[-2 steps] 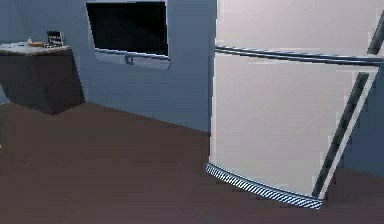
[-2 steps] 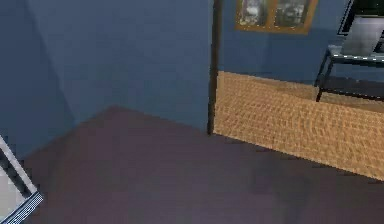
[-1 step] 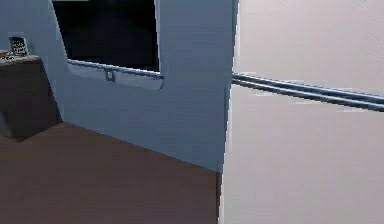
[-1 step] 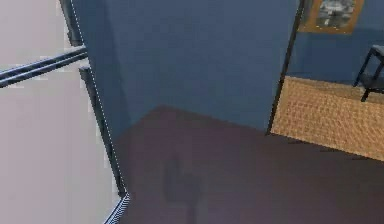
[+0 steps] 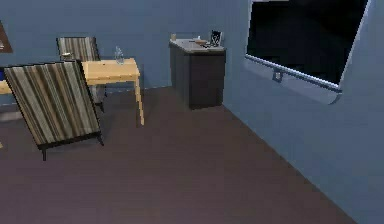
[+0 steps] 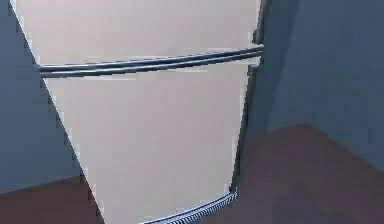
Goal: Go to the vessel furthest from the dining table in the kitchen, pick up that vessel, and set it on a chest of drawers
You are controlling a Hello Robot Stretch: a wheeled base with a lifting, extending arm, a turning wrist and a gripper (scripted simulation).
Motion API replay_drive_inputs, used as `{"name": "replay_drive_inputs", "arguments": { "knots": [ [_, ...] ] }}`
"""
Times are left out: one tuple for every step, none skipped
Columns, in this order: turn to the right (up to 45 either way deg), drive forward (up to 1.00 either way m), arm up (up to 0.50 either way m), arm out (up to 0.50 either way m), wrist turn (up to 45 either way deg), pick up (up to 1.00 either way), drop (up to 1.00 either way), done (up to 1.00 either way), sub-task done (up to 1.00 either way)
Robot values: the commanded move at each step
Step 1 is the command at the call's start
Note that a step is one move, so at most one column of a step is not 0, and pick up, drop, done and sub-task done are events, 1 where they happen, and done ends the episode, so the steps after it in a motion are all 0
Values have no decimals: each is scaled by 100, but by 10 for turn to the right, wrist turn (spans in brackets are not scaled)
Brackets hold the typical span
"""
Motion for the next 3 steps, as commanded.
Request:
{"name": "replay_drive_inputs", "arguments": {
  "knots": [
    [-240, 0, 0, 0, 0, 0, 0, 0, 0],
    [0, 100, 0, 0, 0, 0, 0, 0, 0],
    [0, 50, 0, 0, 0, 0, 0, 0, 0]
  ]
}}
